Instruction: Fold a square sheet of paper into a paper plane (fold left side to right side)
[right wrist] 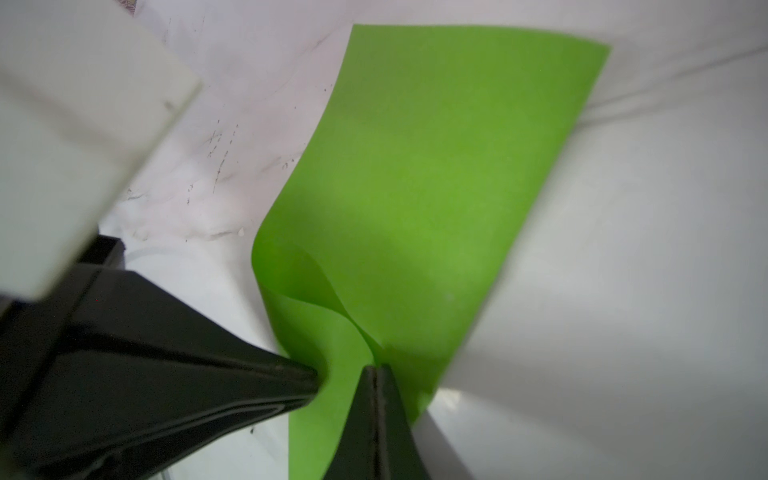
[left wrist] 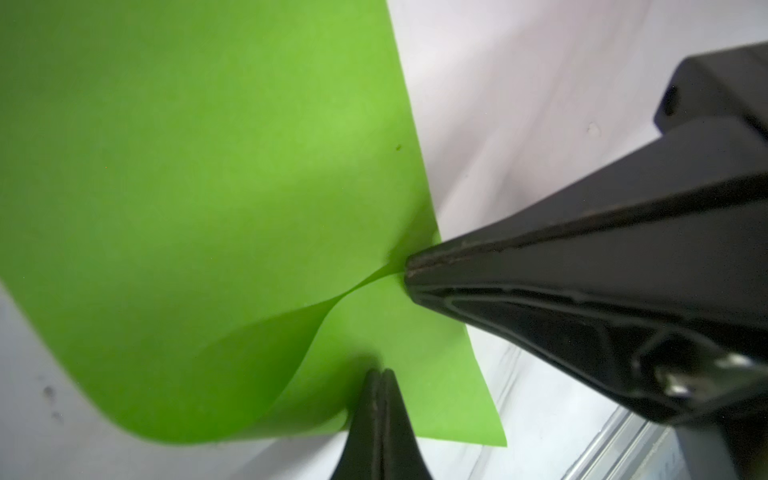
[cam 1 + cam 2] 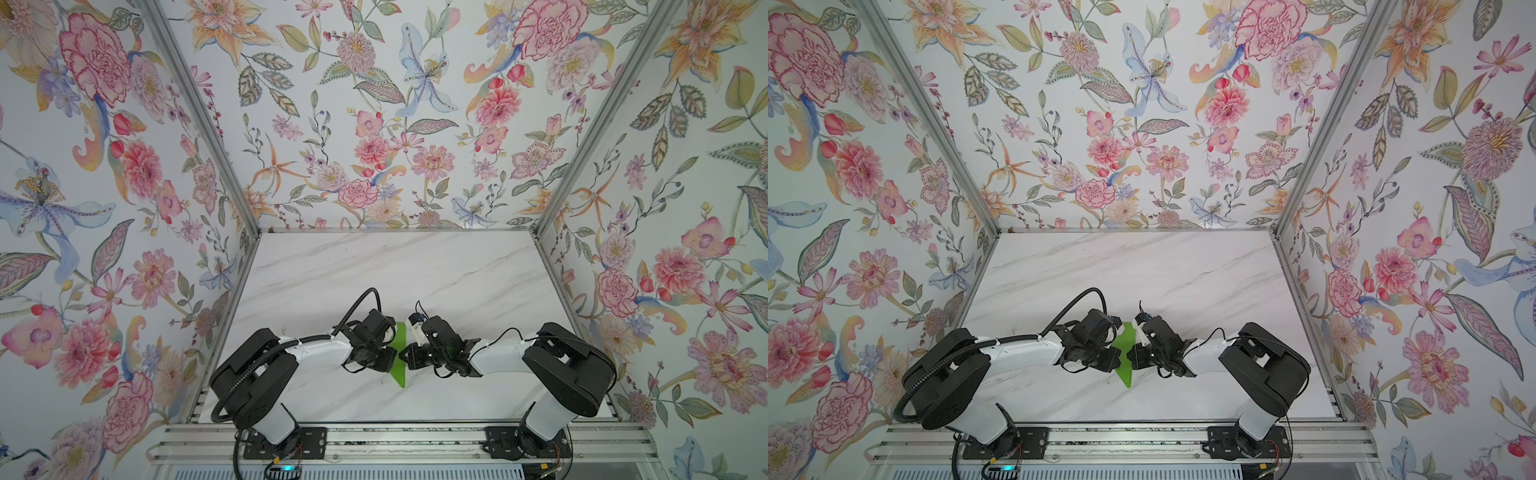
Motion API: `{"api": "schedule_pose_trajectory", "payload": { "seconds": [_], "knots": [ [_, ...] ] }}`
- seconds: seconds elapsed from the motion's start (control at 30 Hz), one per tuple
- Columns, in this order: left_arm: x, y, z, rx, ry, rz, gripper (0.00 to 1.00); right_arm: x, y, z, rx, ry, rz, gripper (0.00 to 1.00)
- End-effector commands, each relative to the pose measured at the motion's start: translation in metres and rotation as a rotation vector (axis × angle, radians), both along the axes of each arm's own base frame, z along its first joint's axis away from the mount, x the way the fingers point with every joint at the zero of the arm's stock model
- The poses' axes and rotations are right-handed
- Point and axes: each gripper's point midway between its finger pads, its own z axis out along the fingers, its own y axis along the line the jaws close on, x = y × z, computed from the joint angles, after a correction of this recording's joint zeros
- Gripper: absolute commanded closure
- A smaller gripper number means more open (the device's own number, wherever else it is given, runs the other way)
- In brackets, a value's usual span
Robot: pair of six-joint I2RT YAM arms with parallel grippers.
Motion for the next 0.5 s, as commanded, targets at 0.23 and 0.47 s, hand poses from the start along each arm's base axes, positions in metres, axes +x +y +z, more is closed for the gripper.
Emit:
{"api": "schedule_pose_trajectory", "payload": {
  "seconds": [0.23, 0.47],
  "knots": [
    [-0.004, -0.002, -0.022, -0.024, 0.075, 0.113, 0.98, 0.013, -0.025, 0.036, -0.109, -0.043, -0.096, 0.60],
    [0.009, -0.024, -0.010, -0.136, 0.067, 0.237, 0.98, 0.004, -0.014, 0.060, -0.021, 0.059, -0.195, 0.74]
  ]
}}
